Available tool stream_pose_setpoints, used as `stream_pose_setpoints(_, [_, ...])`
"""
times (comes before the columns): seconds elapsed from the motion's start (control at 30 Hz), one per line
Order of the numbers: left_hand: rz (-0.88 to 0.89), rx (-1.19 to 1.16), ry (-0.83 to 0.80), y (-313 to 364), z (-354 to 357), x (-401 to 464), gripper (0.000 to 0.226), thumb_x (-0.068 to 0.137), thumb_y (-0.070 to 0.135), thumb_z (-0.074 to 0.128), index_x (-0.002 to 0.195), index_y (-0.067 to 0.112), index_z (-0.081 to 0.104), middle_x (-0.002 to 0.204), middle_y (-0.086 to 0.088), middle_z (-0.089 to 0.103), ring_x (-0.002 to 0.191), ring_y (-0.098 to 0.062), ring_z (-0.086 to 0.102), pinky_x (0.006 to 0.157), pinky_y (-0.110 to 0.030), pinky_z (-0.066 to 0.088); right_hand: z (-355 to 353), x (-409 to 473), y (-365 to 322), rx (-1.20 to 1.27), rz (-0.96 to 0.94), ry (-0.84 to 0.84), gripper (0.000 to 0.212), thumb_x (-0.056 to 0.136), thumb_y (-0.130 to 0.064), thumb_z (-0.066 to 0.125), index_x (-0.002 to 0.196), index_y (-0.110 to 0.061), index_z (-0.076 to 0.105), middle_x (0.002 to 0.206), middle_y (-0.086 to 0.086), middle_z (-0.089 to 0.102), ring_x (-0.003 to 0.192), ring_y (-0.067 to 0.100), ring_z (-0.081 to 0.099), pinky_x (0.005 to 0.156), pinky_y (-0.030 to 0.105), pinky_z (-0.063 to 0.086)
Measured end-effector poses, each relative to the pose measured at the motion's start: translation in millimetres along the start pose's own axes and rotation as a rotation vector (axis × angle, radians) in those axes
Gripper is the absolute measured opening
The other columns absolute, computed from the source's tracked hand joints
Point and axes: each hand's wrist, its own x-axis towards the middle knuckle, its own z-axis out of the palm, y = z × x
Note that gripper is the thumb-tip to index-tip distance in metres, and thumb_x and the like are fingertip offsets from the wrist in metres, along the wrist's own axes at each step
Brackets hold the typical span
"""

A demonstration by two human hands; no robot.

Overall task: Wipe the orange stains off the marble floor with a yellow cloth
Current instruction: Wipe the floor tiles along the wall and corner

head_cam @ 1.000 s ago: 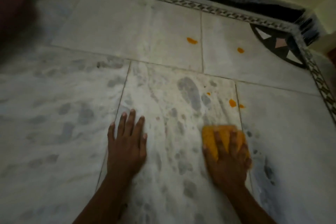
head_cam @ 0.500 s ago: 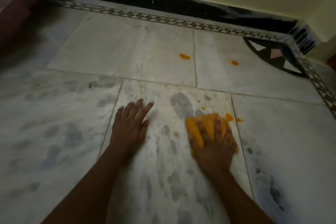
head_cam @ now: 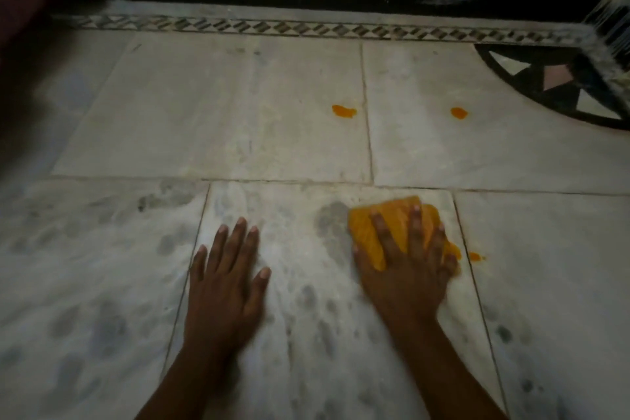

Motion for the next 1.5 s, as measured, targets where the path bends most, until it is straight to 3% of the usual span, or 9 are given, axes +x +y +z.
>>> stream_pose_setpoints(0.17, [0.002,0.022,0.068,-0.8,0.7,1.4,0.066,0.099,0.053,0.035,0.162,0.034,0.025,0.172,0.013,0.015,0.160,-0.013,0.011,0.126,-0.045,0.016,23.3,61.9,-84.0,0.140,-0.077,0.041,0.066,0.083,-0.071,0.048,0.146,-0.053,0.051,0.169,0.004,0.031,0.153,0.049,0.023,0.117,0.068,0.020])
stream_pose_setpoints(0.37, [0.018,-0.132,0.190,-0.4,-23.7,32.3,0.058,0.088,0.034,0.047,0.137,0.010,0.063,0.142,-0.012,0.063,0.127,-0.031,0.061,0.107,-0.036,0.039,-4.6,-10.5,-14.0,0.092,-0.203,-0.039,0.067,0.082,-0.076,0.044,0.147,-0.058,0.045,0.171,0.000,0.027,0.153,0.042,0.030,0.113,0.066,0.030])
stream_pose_setpoints(0.5, [0.131,0.012,0.109,2.4,-20.5,126.5,0.064,0.093,0.040,0.035,0.149,0.015,0.052,0.157,-0.011,0.049,0.142,-0.030,0.050,0.112,-0.044,0.041,14.6,71.5,-66.0,0.120,0.075,-0.078,0.064,0.092,-0.076,0.036,0.154,-0.060,0.029,0.175,0.000,0.008,0.157,0.044,0.006,0.122,0.067,0.010])
stream_pose_setpoints(0.57, [0.053,0.052,0.101,-0.3,-4.0,157.7,0.063,0.098,0.043,0.030,0.152,0.018,0.048,0.163,-0.008,0.042,0.150,-0.028,0.040,0.118,-0.046,0.032,29.8,106.2,-96.0,0.150,0.011,-0.143,0.064,0.094,-0.077,0.034,0.155,-0.061,0.023,0.175,-0.002,0.003,0.158,0.044,-0.002,0.123,0.066,0.002])
stream_pose_setpoints(0.77, [-0.119,-0.031,0.142,-0.3,5.8,167.5,0.063,0.099,0.049,0.036,0.155,0.020,0.044,0.167,-0.003,0.034,0.155,-0.021,0.029,0.127,-0.050,0.018,12.7,58.2,-33.5,0.037,-0.396,-0.009,0.063,0.087,-0.073,0.046,0.149,-0.061,0.038,0.171,-0.004,0.028,0.154,0.037,0.031,0.114,0.060,0.032])
stream_pose_setpoints(0.97, [-0.140,-0.026,0.119,-1.2,5.6,169.5,0.066,0.099,0.051,0.029,0.158,0.025,0.037,0.171,0.001,0.023,0.159,-0.018,0.018,0.129,-0.048,0.013,18.7,141.0,-42.7,0.017,0.078,0.074,0.068,0.081,-0.079,0.040,0.145,-0.057,0.049,0.166,0.003,0.038,0.141,0.045,0.038,0.105,0.062,0.034])
stream_pose_setpoints(1.1, [-0.147,0.000,0.142,-6.1,12.5,173.5,0.063,0.097,0.049,0.034,0.155,0.025,0.044,0.169,0.001,0.029,0.157,-0.020,0.024,0.127,-0.048,0.016,42.8,196.6,-115.4,0.086,-0.053,0.071,0.065,0.081,-0.075,0.048,0.142,-0.056,0.053,0.163,0.005,0.043,0.144,0.051,0.038,0.108,0.068,0.034])
stream_pose_setpoints(1.27, [-0.134,0.015,0.168,-4.0,8.1,174.2,0.062,0.096,0.047,0.039,0.151,0.022,0.051,0.167,-0.002,0.034,0.155,-0.022,0.032,0.123,-0.052,0.024,9.1,127.4,-90.8,0.059,-0.177,0.057,0.066,0.080,-0.075,0.056,0.144,-0.058,0.050,0.164,-0.002,0.042,0.139,0.041,0.049,0.100,0.053,0.037])
stream_pose_setpoints(1.5, [-0.139,0.051,0.181,-5.5,14.9,177.0,0.060,0.096,0.046,0.040,0.152,0.025,0.049,0.167,-0.001,0.035,0.156,-0.020,0.029,0.124,-0.049,0.021,52.3,270.4,-121.6,0.030,-0.087,-0.019,0.082,0.087,-0.077,0.029,0.157,-0.036,0.042,0.170,0.004,0.029,0.155,0.053,0.004,0.123,0.069,0.005])
